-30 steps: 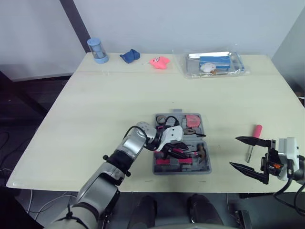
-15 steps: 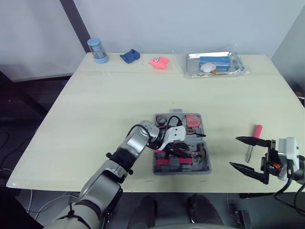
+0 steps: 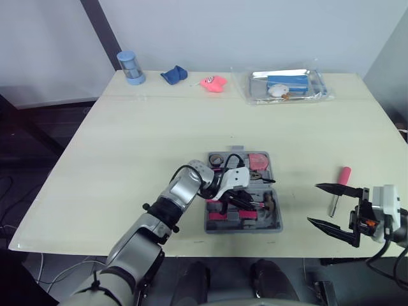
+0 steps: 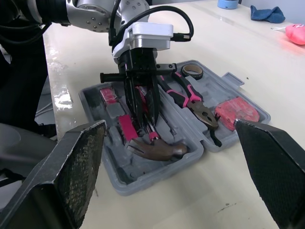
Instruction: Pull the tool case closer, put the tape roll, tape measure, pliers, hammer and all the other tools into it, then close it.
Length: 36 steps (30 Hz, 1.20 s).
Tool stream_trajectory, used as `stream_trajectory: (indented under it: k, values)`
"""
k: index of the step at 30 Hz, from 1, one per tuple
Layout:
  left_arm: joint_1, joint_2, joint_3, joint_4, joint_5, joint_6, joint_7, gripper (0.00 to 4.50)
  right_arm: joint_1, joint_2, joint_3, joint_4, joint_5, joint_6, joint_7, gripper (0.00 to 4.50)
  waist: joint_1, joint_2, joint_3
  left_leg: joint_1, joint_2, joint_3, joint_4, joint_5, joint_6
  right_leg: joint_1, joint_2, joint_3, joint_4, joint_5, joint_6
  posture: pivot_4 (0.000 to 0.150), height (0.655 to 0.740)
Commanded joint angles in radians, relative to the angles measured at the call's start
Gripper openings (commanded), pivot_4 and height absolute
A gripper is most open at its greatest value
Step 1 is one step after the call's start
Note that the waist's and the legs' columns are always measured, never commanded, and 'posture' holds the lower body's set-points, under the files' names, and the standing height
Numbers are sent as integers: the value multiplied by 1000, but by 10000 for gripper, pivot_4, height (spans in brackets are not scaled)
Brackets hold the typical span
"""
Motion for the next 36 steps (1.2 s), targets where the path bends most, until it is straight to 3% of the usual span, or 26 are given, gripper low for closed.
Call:
stream_trajectory:
  k: [1,13,36]
  values:
    - [-6,2,-25,-98,13,85,7,3576,8,1,-28,-20,13,-17,-6,45000,0,0,0,0,0,0,0,0,0,0,0,0,0,0,0,1500,7400]
    - [-13,14,-63,-269,40,265,67,3343,5,0,-22,-17,12,-22,-12,45000,0,0,0,0,0,0,0,0,0,0,0,0,0,0,0,1500,7400]
    - [-72,-24,-110,-250,87,302,180,3061,24,8,-23,-32,11,-23,-23,45000,2,0,0,0,0,0,0,0,0,0,0,0,0,0,0,1500,7400]
